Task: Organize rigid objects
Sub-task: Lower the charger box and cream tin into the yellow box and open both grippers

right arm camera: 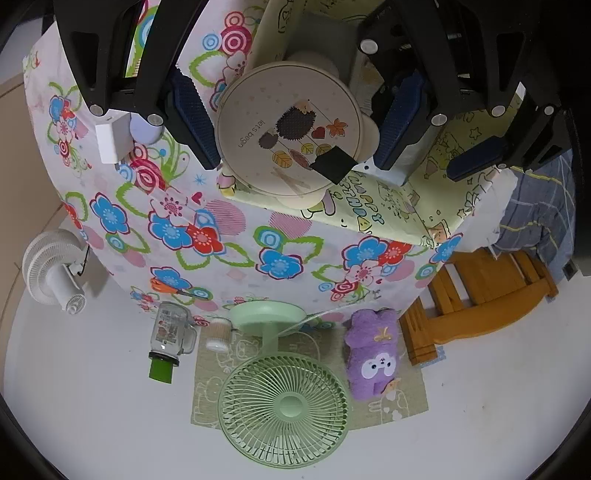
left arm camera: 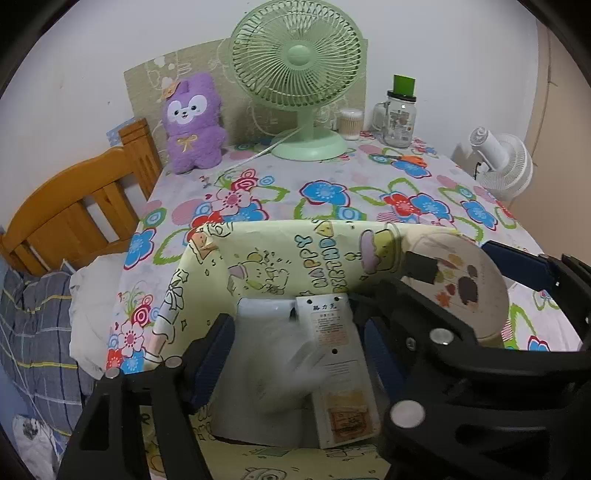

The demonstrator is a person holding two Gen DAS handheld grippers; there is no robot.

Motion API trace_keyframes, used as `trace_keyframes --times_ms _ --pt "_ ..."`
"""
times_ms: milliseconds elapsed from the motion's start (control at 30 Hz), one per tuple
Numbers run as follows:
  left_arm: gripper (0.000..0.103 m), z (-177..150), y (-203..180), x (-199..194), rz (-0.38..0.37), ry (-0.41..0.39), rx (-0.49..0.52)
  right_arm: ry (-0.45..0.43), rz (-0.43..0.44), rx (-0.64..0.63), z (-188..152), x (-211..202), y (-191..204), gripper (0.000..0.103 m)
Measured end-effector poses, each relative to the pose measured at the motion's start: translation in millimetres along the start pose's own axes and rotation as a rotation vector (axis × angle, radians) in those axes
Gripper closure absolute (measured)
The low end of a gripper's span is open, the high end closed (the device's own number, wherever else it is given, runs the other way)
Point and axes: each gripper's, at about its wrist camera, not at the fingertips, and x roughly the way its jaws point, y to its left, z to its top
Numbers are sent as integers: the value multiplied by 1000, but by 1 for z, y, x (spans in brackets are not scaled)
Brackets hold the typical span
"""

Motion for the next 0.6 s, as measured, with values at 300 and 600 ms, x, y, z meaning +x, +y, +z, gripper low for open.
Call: trace_keyframes --times_ms 300,600 --pt "15 1 -1 -9 -28 -11 -19 -22 -21 -30 2 -10 0 10" --pt "10 2 -16 -28 -25 -55 -16 -72 -26 -11 0 -35 -15 5"
